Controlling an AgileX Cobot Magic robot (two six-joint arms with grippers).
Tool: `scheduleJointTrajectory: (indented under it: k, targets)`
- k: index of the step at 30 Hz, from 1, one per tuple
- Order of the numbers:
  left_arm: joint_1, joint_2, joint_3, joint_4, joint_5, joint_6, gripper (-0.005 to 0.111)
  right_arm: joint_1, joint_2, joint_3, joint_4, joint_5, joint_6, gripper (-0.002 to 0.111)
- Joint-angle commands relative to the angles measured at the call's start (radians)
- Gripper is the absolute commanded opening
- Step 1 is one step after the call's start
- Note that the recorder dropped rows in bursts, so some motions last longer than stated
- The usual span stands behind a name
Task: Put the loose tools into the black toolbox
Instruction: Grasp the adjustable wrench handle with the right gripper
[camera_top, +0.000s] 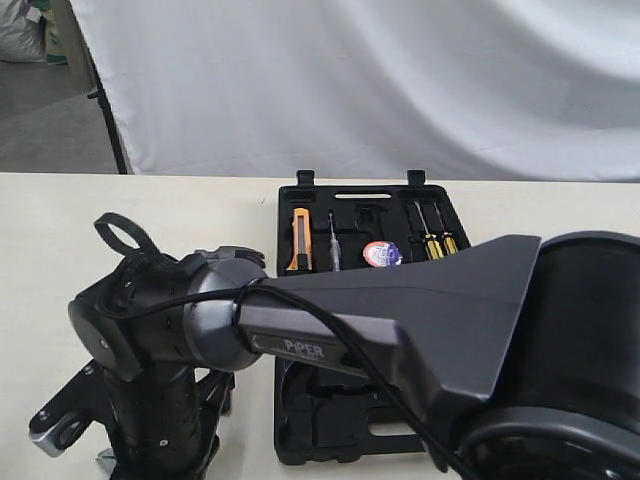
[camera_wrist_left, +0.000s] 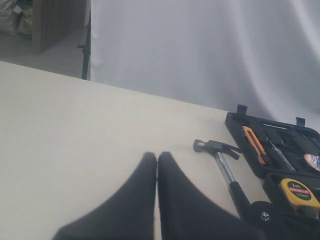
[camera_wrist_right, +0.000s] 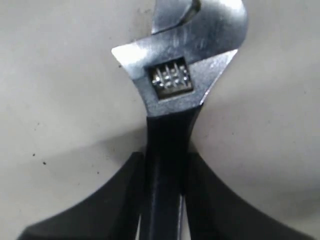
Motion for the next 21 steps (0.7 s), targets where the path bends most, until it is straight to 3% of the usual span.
scheduleJointTrajectory:
  k: [1,3,6,12,18,20,21]
  targets:
    - [0.025,-0.003,-0.003,0.004,-0.007,-0.005,0.001,0.003,-0.010,0.012,-0.016,0.004,0.015,0.045]
    - [0.025,-0.003,-0.003,0.004,-0.007,-0.005,0.001,0.003,-0.017,-0.009,-0.016,0.017,0.015,0.059]
    - [0.025,-0.003,-0.003,0.004,-0.007,-0.005,0.001,0.003,-0.017,-0.065,-0.016,-0.016,0.015,0.070]
    - [0.025,-0.003,-0.003,0.004,-0.007,-0.005,0.001,0.003,-0.010,-0.076,-0.021,-0.155,0.015,0.069]
    - [0.025,-0.003,-0.003,0.004,-0.007,-0.005,0.001,0.003,0.067,-0.076,-0.033,-0.179,0.008,0.069]
    - [0.025,-0.003,-0.003,0.004,-0.007,-0.005,0.001,0.003,0.079,-0.076,-0.033,-0.177,-0.012,0.061]
    - [0.025,-0.003,-0.003,0.004,-0.007,-0.005,0.001,0.003,0.079,-0.076,-0.033,-0.176,-0.014,0.051]
